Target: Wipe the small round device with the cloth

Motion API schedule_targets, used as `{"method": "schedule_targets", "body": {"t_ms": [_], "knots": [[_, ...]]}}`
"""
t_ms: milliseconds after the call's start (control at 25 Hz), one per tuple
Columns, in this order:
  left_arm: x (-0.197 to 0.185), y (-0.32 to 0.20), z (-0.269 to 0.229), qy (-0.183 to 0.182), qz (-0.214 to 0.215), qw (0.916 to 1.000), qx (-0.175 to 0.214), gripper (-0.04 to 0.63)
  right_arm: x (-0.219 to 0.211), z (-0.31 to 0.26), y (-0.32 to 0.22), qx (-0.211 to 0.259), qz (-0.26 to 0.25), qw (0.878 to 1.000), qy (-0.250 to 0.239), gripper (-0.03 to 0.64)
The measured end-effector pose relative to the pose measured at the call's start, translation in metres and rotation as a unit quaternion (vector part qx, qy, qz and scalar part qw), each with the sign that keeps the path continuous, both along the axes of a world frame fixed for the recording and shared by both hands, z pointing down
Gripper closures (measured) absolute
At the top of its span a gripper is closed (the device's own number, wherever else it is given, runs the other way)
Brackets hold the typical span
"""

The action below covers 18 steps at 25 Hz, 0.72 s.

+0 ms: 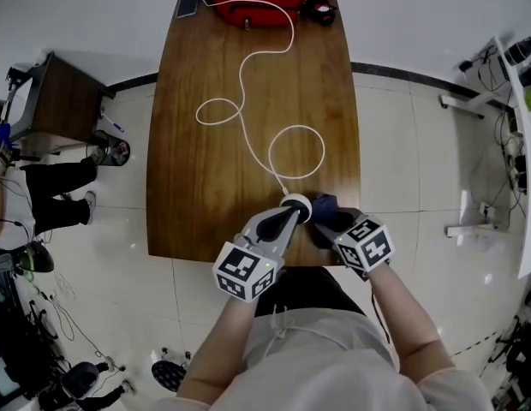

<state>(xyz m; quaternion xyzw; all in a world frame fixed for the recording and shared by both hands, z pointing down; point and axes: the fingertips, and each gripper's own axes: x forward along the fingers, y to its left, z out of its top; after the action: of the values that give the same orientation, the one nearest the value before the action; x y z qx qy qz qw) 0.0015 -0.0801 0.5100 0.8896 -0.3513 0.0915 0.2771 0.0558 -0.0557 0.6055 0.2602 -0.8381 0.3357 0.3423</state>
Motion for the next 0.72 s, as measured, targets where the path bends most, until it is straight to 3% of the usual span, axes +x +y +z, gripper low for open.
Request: {"method": "schedule_targets", "body": {"t_ms": [160,320,480,720], "knots": [[0.000,0.003,0.001,-0.012,0.002,0.9999,0.000,0.589,0.006,-0.070,-0.043,0.077,0.043,0.994,-0.069,0.500],[0.000,0.001,0.000,-0.018,-0.005,0.9998,0.008,0.589,-0.025,-0.122,-0.067,0.108,0.034,0.981,-0.154,0.500],[0.002,0.003,0.000,-0.018,-0.003,0.9998,0.008,0.589,-0.042,-0.108,-0.069,0.114,0.015,0.985,-0.127,0.500],[0.001,0.004,-0.003,-0.045,0.003,0.9985,0.030,0.589,-0.029,-0.075,-0.079,0.097,0.040,0.990,-0.094,0.500]]}}
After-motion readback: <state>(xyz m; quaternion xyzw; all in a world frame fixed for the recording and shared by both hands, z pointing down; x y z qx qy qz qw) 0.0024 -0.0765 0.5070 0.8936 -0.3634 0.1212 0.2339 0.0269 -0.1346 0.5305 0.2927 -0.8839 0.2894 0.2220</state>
